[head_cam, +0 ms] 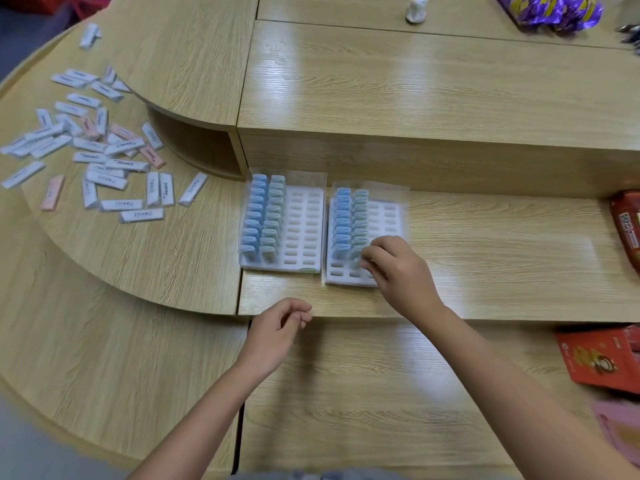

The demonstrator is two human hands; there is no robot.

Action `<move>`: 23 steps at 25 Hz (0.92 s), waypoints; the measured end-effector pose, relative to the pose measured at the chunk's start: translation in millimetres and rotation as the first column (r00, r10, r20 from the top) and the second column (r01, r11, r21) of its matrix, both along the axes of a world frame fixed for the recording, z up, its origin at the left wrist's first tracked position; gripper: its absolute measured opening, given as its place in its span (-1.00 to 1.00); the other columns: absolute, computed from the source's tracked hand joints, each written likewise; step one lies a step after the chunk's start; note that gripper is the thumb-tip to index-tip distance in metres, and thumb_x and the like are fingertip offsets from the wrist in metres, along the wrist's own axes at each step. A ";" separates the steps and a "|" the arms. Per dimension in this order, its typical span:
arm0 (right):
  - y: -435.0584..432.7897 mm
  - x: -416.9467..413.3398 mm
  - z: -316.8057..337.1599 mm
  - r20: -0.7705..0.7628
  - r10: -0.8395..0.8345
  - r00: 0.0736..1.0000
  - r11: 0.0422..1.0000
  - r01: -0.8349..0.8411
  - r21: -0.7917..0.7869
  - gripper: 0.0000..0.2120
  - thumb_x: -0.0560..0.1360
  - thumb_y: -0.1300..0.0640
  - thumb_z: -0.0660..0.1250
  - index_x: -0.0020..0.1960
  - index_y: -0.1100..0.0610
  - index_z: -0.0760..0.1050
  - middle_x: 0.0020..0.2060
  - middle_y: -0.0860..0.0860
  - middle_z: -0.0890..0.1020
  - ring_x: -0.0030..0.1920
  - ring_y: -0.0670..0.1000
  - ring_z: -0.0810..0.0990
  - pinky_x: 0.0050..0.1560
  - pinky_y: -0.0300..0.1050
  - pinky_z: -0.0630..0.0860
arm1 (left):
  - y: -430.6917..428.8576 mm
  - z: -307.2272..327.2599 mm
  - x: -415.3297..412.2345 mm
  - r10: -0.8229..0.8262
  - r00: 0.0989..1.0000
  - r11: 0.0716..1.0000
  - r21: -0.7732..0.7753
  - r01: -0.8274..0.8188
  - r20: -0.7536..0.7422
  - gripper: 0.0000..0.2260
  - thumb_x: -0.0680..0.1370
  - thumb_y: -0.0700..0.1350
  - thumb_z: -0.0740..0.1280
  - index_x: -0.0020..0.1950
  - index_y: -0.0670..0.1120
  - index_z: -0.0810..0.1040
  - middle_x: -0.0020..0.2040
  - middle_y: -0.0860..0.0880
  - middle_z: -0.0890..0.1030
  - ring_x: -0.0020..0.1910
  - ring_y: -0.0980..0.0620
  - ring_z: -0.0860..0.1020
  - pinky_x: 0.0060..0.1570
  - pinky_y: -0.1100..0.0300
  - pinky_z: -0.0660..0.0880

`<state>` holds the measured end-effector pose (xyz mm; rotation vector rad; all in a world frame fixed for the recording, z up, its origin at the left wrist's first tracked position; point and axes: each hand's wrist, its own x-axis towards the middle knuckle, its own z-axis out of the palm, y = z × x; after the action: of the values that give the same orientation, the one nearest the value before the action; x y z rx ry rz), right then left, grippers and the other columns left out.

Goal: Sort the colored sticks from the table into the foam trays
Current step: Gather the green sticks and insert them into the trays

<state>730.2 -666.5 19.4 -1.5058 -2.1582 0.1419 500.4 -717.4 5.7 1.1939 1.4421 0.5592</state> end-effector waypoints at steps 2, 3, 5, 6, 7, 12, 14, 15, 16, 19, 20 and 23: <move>2.5 -5.7 -4.8 0.053 -0.023 0.998 1.000 0.022 0.017 -0.91 0.46 0.24 0.33 -0.21 0.23 0.53 -0.25 0.06 0.53 -0.23 0.08 0.50 -0.55 -0.11 0.41 | 0.4 0.7 0.0 -0.017 1.000 1.000 -0.003 0.017 -0.013 -0.74 0.57 -0.29 0.21 -0.06 0.04 0.58 -0.15 0.08 0.66 -0.12 0.16 0.60 -0.07 0.42 0.44; 3.1 -7.9 -7.3 0.073 -0.032 0.997 0.999 0.030 0.017 -0.93 0.44 0.26 0.34 -0.21 0.23 0.53 -0.26 0.06 0.52 -0.24 0.09 0.50 -0.58 -0.09 0.41 | -0.5 1.7 -0.2 -0.028 0.999 1.000 -0.007 0.028 -0.021 -0.75 0.57 -0.29 0.21 -0.05 0.04 0.57 -0.14 0.08 0.66 -0.12 0.16 0.60 -0.07 0.42 0.44; 2.7 -9.8 -8.8 0.095 -0.040 0.995 0.999 0.039 0.018 -0.94 0.45 0.25 0.33 -0.18 0.23 0.54 -0.24 0.07 0.52 -0.22 0.09 0.50 -0.58 -0.08 0.42 | -2.6 4.7 -1.7 -0.052 0.998 0.999 -0.014 0.052 -0.027 -0.76 0.57 -0.28 0.21 -0.04 0.05 0.57 -0.11 0.07 0.66 -0.10 0.17 0.60 -0.08 0.42 0.44; 1.3 -9.8 -6.9 0.088 -0.047 0.995 0.999 0.046 0.012 -0.91 0.48 0.22 0.29 -0.13 0.22 0.55 -0.22 0.07 0.53 -0.19 0.08 0.50 -0.55 -0.09 0.43 | -4.0 5.7 -3.1 -0.061 0.998 0.998 -0.019 0.060 -0.027 -0.77 0.57 -0.27 0.22 -0.03 0.05 0.57 -0.10 0.07 0.66 -0.09 0.18 0.60 -0.07 0.41 0.45; -1.9 -9.7 -3.6 0.071 -0.062 0.996 0.998 0.062 0.007 -0.86 0.50 0.18 0.25 -0.07 0.22 0.56 -0.18 0.07 0.53 -0.15 0.07 0.49 -0.51 -0.13 0.43 | -5.6 5.9 -4.6 -0.072 0.997 0.997 -0.022 0.071 -0.036 -0.78 0.57 -0.25 0.22 -0.02 0.05 0.57 -0.10 0.08 0.65 -0.09 0.18 0.60 -0.06 0.40 0.46; -53.4 -12.5 -3.8 -0.013 -0.211 0.977 0.975 0.210 -0.079 -0.77 0.54 0.11 0.19 0.05 0.20 0.55 -0.11 0.06 0.59 -0.06 0.05 0.51 -0.31 -0.16 0.45 | -21.7 -2.9 -24.0 -0.166 0.977 0.986 -0.011 0.166 -0.138 -0.82 0.57 -0.18 0.23 -0.01 0.09 0.54 -0.09 0.14 0.63 -0.07 0.10 0.59 0.01 0.18 0.49; -93.9 -17.1 -15.7 0.058 -0.188 0.981 0.951 0.196 -0.240 -0.81 0.55 0.10 0.20 -0.01 0.18 0.54 -0.16 0.04 0.60 -0.10 0.09 0.55 -0.27 -0.06 0.51 | -35.9 -10.5 -36.3 -0.194 0.967 0.981 -0.039 0.190 -0.164 -0.82 0.58 -0.19 0.23 0.01 0.07 0.54 -0.09 0.13 0.63 -0.04 0.10 0.59 0.04 0.16 0.49; -114.9 -20.1 -21.7 0.101 -0.148 0.984 0.923 0.174 -0.343 -0.82 0.56 0.10 0.20 -0.02 0.16 0.53 -0.17 0.04 0.59 -0.10 0.09 0.55 -0.26 -0.04 0.50 | -44.1 -14.6 -42.4 -0.219 0.959 0.975 -0.068 0.210 -0.181 -0.82 0.58 -0.18 0.22 0.03 0.06 0.55 -0.09 0.14 0.63 -0.03 0.10 0.59 0.05 0.15 0.49; -134.0 -23.8 -27.2 0.136 -0.102 0.985 0.885 0.153 -0.441 -0.82 0.57 0.09 0.19 -0.02 0.15 0.53 -0.16 0.03 0.58 -0.08 0.09 0.55 -0.23 -0.03 0.49 | -53.5 -18.2 -48.9 -0.238 0.953 0.970 -0.095 0.223 -0.187 -0.82 0.58 -0.18 0.21 0.03 0.05 0.54 -0.08 0.14 0.62 -0.03 0.10 0.59 0.04 0.17 0.49; -164.8 -42.8 -41.7 0.244 0.084 0.966 0.765 0.094 -0.637 -0.77 0.59 0.03 0.14 0.09 0.09 0.51 -0.05 0.00 0.58 0.01 0.06 0.54 -0.12 -0.08 0.47 | -83.1 -23.6 -73.2 -0.163 0.975 0.977 -0.163 0.138 -0.151 -0.83 0.58 -0.20 0.21 0.01 0.04 0.53 -0.09 0.10 0.62 -0.06 0.09 0.58 -0.07 0.30 0.46; -168.4 -52.0 -45.1 0.275 0.172 0.946 0.725 0.068 -0.685 -0.75 0.59 0.02 0.13 0.13 0.09 0.50 -0.01 0.02 0.58 0.03 0.07 0.54 -0.10 -0.08 0.47 | -93.5 -25.3 -80.7 -0.111 0.983 0.979 -0.183 0.084 -0.146 -0.83 0.58 -0.21 0.22 0.02 0.02 0.54 -0.10 0.09 0.61 -0.08 0.10 0.58 -0.11 0.34 0.44; -160.0 -87.7 -56.3 0.336 0.457 0.823 0.667 -0.067 -0.742 -0.74 0.61 0.06 0.09 0.13 0.17 0.47 0.05 0.12 0.55 0.04 0.16 0.53 -0.08 -0.05 0.46 | -137.2 -35.7 -103.6 0.138 0.971 0.973 -0.158 -0.170 -0.194 -0.83 0.56 -0.26 0.22 0.00 -0.04 0.55 -0.18 0.07 0.60 -0.17 0.07 0.56 -0.20 0.36 0.41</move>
<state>642.5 -826.5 -36.9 -1.7190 -2.9780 0.8777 396.8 -854.6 -30.0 1.0206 1.7150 0.4281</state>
